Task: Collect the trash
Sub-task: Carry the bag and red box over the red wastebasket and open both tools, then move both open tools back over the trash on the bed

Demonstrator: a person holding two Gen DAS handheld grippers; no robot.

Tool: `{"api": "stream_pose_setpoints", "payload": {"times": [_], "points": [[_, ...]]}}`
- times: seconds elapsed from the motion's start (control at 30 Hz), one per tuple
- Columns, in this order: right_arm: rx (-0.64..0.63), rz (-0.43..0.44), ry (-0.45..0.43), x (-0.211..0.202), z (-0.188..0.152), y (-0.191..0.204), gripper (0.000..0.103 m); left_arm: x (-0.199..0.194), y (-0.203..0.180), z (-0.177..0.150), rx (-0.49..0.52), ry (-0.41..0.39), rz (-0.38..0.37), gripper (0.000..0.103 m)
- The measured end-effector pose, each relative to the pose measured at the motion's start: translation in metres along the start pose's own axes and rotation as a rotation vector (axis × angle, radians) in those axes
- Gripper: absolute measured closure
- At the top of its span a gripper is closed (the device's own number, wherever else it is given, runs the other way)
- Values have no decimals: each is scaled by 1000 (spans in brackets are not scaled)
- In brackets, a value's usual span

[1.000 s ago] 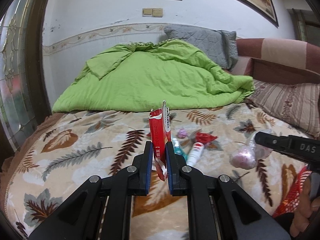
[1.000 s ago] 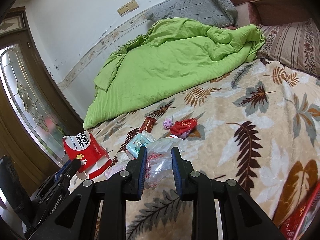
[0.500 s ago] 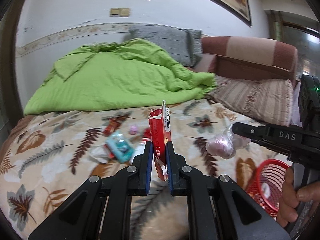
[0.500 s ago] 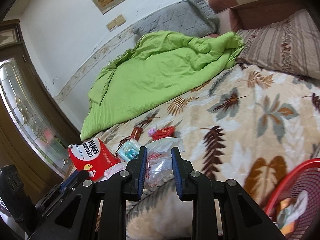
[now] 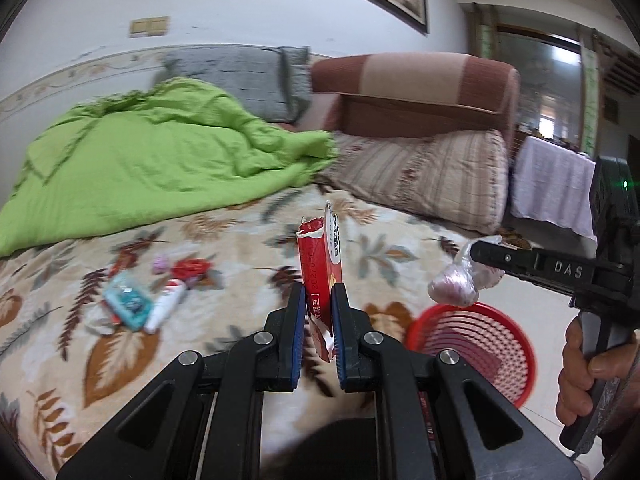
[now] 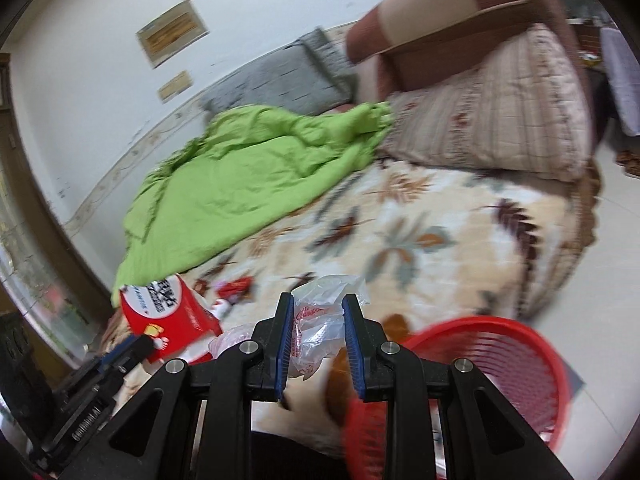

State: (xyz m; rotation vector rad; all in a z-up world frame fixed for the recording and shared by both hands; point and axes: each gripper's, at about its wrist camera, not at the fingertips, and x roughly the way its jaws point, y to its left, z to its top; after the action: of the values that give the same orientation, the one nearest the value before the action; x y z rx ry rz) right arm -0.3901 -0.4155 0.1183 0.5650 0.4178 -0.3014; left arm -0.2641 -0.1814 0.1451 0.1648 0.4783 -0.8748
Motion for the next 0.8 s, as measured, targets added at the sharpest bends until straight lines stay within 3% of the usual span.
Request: {"api": "stream_pose_setpoints", "payload": {"times": [0.27, 0.63, 0.7, 0.77, 0.8], "points": [[38, -135, -19, -38, -1, -54, 77, 21, -47, 3, 10, 79, -162, 91], [103, -214, 45, -29, -17, -96, 74, 59, -84, -11, -4, 228, -294, 89], [116, -237, 65, -27, -19, -102, 67, 66, -87, -12, -16, 253, -314, 89], [118, -247, 75, -26, -19, -104, 51, 70, -86, -13, -34, 270, -327, 82], [116, -253, 70, -27, -19, -104, 50, 69, -84, -14, -44, 272, -330, 76]]}}
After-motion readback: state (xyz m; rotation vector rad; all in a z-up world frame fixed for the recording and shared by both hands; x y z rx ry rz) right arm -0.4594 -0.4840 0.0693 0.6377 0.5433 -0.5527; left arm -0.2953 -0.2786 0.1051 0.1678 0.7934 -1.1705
